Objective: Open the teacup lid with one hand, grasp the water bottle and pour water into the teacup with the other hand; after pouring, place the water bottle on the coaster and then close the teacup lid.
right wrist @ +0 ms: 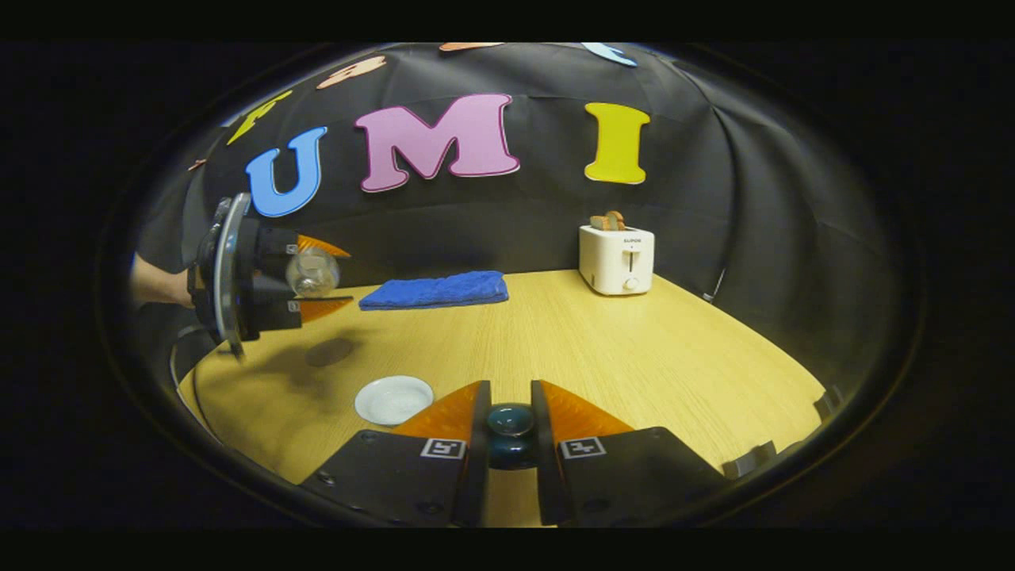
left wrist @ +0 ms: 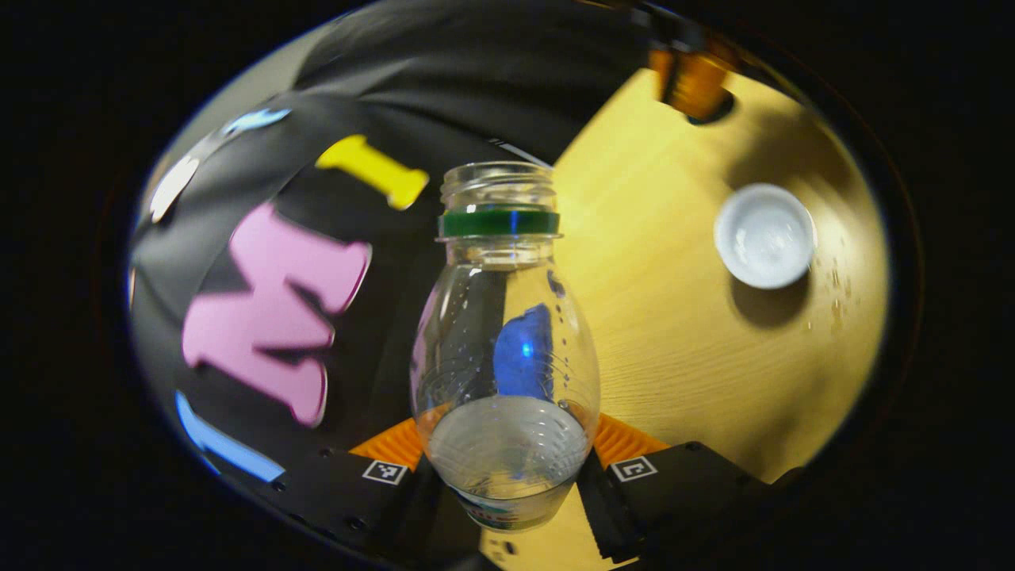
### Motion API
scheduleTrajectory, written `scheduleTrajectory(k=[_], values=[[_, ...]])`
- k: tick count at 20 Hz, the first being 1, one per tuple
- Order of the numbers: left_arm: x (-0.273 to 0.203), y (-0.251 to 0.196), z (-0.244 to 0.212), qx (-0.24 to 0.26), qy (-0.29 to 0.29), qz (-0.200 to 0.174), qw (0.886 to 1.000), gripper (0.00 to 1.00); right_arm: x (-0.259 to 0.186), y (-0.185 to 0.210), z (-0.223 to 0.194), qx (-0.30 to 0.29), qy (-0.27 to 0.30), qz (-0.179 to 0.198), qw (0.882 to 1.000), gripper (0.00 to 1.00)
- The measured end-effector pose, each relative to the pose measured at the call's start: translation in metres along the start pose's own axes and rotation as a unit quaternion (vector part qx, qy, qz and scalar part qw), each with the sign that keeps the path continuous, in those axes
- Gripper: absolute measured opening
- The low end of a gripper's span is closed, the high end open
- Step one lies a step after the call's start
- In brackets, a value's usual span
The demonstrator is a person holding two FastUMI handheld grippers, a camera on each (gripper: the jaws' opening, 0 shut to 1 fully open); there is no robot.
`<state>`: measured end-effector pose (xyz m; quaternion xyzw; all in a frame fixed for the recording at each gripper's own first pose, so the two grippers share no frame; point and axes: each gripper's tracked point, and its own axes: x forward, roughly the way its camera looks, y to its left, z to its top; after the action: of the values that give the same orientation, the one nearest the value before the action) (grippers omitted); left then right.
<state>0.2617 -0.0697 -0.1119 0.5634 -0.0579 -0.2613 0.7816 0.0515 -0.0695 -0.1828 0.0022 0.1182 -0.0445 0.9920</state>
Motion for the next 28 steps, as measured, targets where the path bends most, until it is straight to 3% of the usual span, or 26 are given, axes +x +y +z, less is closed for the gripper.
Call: scheduleTrajectory(k=[1, 2, 4, 5, 7, 8, 10, 11, 13, 15, 16, 17, 19, 22, 24, 25, 26, 28], values=[[-0.004, 0.008, -0.008, -0.079, 0.002, 0.007, 0.997, 0.78, 0.003, 0.002, 0.000, 0.000, 0.002, 0.004, 1.000, 0.24], [-0.006, 0.011, -0.015, -0.164, 0.006, 0.018, 0.986, 0.77, 0.007, 0.006, -0.002, 0.005, 0.006, 0.008, 1.000, 0.24], [-0.002, 0.011, -0.031, -0.321, 0.014, 0.035, 0.946, 0.77, 0.013, 0.015, -0.001, 0.011, 0.008, 0.014, 1.000, 0.24], [0.003, 0.007, -0.039, -0.385, 0.016, 0.044, 0.922, 0.78, 0.017, 0.021, 0.001, 0.008, 0.006, 0.017, 1.000, 0.34], [0.020, -0.008, -0.051, -0.474, 0.015, 0.060, 0.878, 0.78, 0.019, 0.032, 0.005, 0.001, -0.001, 0.024, 1.000, 0.34], [0.030, -0.018, -0.052, -0.503, 0.013, 0.061, 0.862, 0.78, 0.020, 0.038, 0.005, -0.003, -0.002, 0.030, 1.000, 0.29], [0.040, -0.038, -0.053, -0.542, 0.017, 0.042, 0.839, 0.78, 0.020, 0.048, 0.002, -0.012, -0.003, 0.039, 0.999, 0.28], [0.045, -0.048, -0.054, -0.557, 0.019, 0.034, 0.829, 0.78, 0.021, 0.052, 0.002, -0.018, -0.003, 0.043, 0.999, 0.33], [0.048, -0.043, -0.059, -0.567, 0.009, 0.057, 0.822, 0.79, 0.021, 0.055, 0.001, -0.026, -0.004, 0.046, 0.999, 0.28], [0.053, -0.039, -0.070, -0.564, 0.010, 0.076, 0.822, 0.78, 0.022, 0.058, 0.004, -0.024, -0.005, 0.050, 0.998, 0.33], [0.050, -0.041, -0.071, -0.563, 0.014, 0.077, 0.823, 0.79, 0.024, 0.060, 0.005, -0.022, -0.005, 0.051, 0.998, 0.24], [0.052, -0.040, -0.072, -0.561, 0.011, 0.077, 0.824, 0.79, 0.025, 0.061, 0.007, -0.021, -0.006, 0.052, 0.998, 0.29], [0.051, -0.041, -0.073, -0.555, 0.011, 0.077, 0.829, 0.80, 0.028, 0.065, 0.010, -0.019, -0.008, 0.053, 0.998, 0.24], [0.048, -0.050, -0.071, -0.564, 0.019, 0.068, 0.823, 0.82, 0.030, 0.074, 0.014, -0.015, -0.012, 0.058, 0.998, 0.24], [0.043, -0.048, -0.071, -0.567, 0.017, 0.070, 0.821, 0.83, 0.033, 0.077, 0.018, -0.019, -0.012, 0.061, 0.998, 0.33], [0.041, -0.047, -0.072, -0.566, 0.018, 0.072, 0.821, 0.85, 0.034, 0.078, 0.021, -0.022, -0.016, 0.061, 0.998, 0.24], [0.037, -0.049, -0.073, -0.563, 0.023, 0.071, 0.823, 0.93, 0.034, 0.078, 0.023, -0.023, -0.019, 0.061, 0.998, 0.24], [0.029, -0.053, -0.074, -0.561, 0.036, 0.068, 0.824, 0.97, 0.036, 0.078, 0.027, -0.023, -0.023, 0.062, 0.998, 0.24]])
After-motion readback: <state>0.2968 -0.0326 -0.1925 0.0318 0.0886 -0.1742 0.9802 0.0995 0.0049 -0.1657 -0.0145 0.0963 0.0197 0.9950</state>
